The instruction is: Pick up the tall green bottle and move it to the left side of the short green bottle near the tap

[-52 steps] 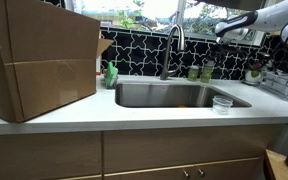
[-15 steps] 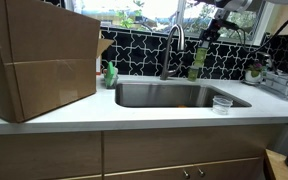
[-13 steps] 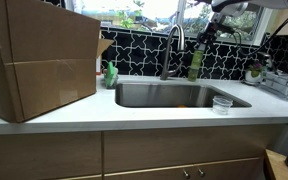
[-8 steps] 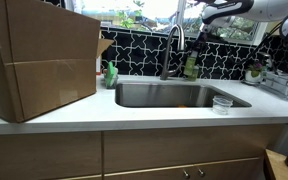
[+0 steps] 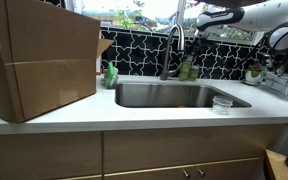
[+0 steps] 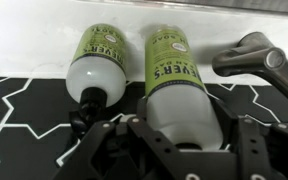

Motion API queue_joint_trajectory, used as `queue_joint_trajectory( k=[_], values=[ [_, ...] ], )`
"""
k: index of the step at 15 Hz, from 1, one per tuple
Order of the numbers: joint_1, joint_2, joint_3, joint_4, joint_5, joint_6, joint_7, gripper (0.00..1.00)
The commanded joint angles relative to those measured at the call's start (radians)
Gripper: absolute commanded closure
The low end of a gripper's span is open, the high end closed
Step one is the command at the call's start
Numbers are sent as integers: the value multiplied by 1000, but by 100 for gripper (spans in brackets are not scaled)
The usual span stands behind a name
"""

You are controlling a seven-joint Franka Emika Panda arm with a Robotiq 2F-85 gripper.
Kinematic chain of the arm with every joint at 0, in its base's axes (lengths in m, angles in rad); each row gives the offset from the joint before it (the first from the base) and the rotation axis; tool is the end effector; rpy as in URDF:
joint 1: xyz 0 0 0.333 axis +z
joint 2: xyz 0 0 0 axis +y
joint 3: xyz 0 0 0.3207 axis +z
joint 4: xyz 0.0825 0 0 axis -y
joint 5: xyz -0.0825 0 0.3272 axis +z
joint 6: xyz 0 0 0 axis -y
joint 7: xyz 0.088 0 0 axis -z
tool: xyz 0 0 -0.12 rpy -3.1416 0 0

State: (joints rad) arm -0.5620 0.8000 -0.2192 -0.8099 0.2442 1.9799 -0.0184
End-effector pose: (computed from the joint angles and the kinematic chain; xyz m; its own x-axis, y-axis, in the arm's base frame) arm 0.5879 -0.4536 0.4932 0.6864 -0.6241 0.3732 -0.6462 -0.7589 -0.0805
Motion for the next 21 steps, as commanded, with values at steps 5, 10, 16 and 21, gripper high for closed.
queue_joint_trajectory(
  k=[5,10,16,21],
  values=[
    [-17,71,-2,87,7,-5,29,48],
    [-23,66,1,98,11,1,40,0],
    [-16,-24,-9,56,9,-16,78,0],
    [26,-161,-108,-39,-75,-135,296,0]
  ],
)
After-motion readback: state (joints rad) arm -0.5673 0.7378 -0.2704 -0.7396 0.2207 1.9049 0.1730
